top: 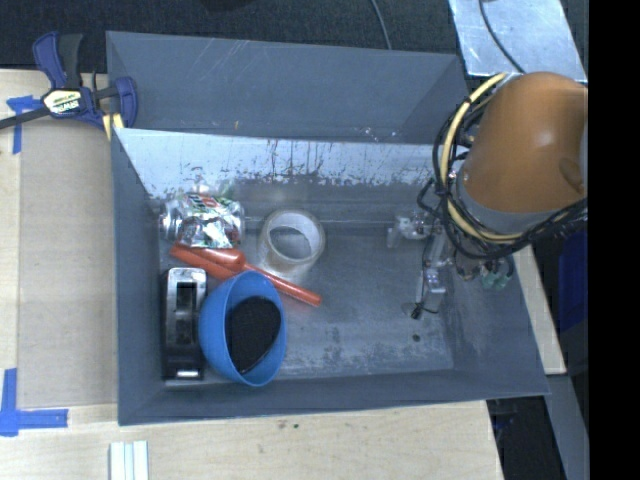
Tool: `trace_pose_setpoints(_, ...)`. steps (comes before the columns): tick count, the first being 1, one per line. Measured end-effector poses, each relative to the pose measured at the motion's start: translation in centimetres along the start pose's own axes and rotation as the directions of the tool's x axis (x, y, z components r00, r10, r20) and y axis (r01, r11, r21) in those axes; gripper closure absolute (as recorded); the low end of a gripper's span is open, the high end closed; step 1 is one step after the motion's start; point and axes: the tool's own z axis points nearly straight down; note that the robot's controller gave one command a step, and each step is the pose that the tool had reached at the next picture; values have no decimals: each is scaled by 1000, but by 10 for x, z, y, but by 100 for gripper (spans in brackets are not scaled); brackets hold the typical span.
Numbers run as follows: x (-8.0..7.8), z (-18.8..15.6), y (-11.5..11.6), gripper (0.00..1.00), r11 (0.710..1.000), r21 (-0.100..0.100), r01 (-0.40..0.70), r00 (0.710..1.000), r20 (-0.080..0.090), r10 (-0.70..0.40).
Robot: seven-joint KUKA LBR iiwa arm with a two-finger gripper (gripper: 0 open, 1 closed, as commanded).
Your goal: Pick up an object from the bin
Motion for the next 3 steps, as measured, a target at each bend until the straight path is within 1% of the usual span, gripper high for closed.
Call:
trace_pose_setpoints(1, -2, -5, 0, 0, 1000, 1, 2, 1000, 9, -2)
trace_pose_setpoints(2, 20, 86, 18, 0, 960, 3, 280, 960, 9, -280)
trace_pose_setpoints(3, -68, 63, 105, 0, 1000, -3, -27, 999, 22, 27)
